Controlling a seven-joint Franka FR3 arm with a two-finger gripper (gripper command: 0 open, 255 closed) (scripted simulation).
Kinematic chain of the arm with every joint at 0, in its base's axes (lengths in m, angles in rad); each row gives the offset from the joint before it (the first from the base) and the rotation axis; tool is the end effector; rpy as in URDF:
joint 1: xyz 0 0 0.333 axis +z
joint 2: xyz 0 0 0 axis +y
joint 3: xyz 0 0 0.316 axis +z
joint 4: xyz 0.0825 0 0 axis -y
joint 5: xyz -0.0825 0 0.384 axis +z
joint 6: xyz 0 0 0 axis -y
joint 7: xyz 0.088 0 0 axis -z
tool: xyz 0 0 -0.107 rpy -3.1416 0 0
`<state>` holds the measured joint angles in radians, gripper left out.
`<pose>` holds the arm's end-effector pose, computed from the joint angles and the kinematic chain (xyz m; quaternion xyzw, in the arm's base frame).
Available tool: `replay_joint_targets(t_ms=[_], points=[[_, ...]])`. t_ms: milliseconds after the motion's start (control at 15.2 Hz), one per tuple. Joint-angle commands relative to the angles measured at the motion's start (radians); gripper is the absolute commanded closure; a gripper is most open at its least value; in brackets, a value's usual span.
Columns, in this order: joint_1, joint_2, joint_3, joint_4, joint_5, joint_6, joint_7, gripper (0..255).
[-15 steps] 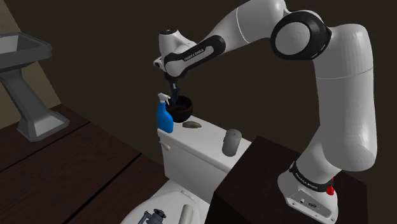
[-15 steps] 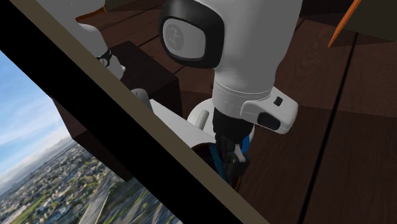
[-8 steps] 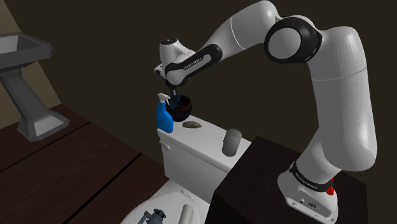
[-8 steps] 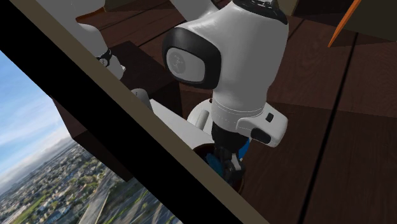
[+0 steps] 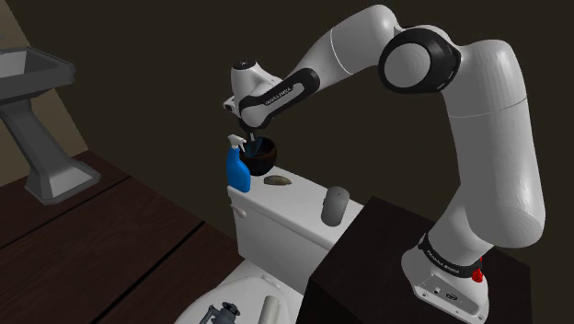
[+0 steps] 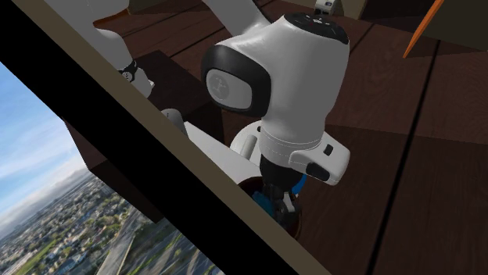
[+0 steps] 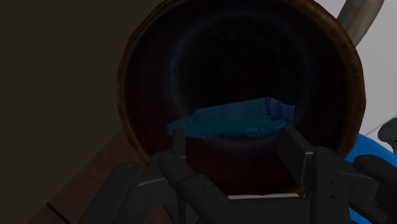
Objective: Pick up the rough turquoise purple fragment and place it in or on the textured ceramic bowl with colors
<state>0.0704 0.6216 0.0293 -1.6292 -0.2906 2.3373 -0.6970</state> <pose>0.6961 0.0623 0.2661 0.8762 0.4694 0.0120 0.1086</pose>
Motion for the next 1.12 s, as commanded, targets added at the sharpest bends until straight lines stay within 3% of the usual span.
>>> replay_joint_targets(t_ms=[0, 66, 396, 660, 1056], points=[[0.0, 0.0, 0.0, 0.0, 0.0, 0.0, 0.0, 255], [0.0, 0.0, 0.0, 0.0, 0.0, 0.0, 0.0, 0], [0.0, 0.0, 0.0, 0.0, 0.0, 0.0, 0.0, 0], [0.008, -0.083, 0.012, -0.004, 0.013, -0.081, -0.007, 0], [0.008, -0.083, 0.012, -0.004, 0.013, -0.081, -0.007, 0]])
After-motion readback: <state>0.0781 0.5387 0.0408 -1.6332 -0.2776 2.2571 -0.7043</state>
